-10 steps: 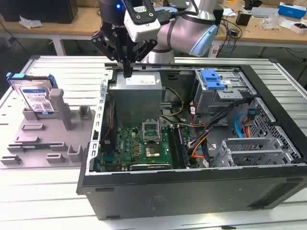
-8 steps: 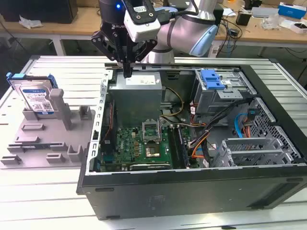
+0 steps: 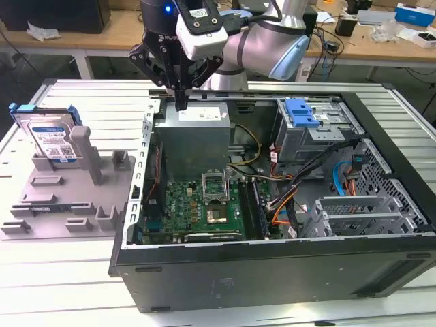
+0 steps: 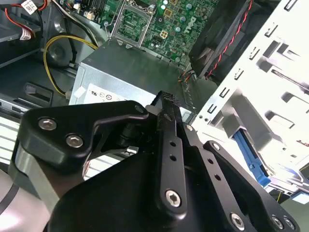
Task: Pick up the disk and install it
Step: 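Reach for the disk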
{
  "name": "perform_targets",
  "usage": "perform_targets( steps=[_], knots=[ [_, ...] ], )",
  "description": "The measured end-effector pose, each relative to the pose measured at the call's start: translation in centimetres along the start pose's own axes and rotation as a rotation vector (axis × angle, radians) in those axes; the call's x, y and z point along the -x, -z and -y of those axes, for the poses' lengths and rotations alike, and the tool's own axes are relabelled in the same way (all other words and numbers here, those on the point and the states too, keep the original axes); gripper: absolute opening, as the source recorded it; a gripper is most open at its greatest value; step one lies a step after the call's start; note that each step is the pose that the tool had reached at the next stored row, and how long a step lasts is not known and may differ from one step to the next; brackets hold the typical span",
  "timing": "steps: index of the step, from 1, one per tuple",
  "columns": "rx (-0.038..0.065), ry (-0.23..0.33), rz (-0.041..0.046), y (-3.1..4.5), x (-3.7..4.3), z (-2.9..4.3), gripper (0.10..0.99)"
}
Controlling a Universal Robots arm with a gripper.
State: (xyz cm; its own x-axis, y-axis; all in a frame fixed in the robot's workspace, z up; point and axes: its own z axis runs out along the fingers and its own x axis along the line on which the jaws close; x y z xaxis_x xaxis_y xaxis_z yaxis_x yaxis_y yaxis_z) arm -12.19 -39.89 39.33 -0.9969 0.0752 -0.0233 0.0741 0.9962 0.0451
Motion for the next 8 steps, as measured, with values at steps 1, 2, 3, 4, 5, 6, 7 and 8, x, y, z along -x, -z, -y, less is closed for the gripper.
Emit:
perform_targets(
  steps=[1, 2, 3, 4, 5, 6, 7, 8],
  knots=[
    [0.000, 0.000, 0.0000, 0.00, 0.00, 0.00, 0.106],
    [0.000, 0.000, 0.0000, 0.00, 0.00, 0.00, 0.106],
    [0.000, 0.000, 0.0000, 0.00, -0.01, 0.00, 0.106],
    [0.000, 0.000, 0.0000, 0.00, -0.01, 0.00, 0.106],
    [0.000, 0.000, 0.0001, 0.00, -0.07, 0.00, 0.106],
    [0.000, 0.000, 0.0001, 0.00, -0.33, -0.05, 0.106],
    [0.000, 0.000, 0.0001, 0.00, -0.64, -0.14, 0.106],
    [0.000, 0.000, 0.0000, -0.01, -1.37, -0.36, 0.106]
  ],
)
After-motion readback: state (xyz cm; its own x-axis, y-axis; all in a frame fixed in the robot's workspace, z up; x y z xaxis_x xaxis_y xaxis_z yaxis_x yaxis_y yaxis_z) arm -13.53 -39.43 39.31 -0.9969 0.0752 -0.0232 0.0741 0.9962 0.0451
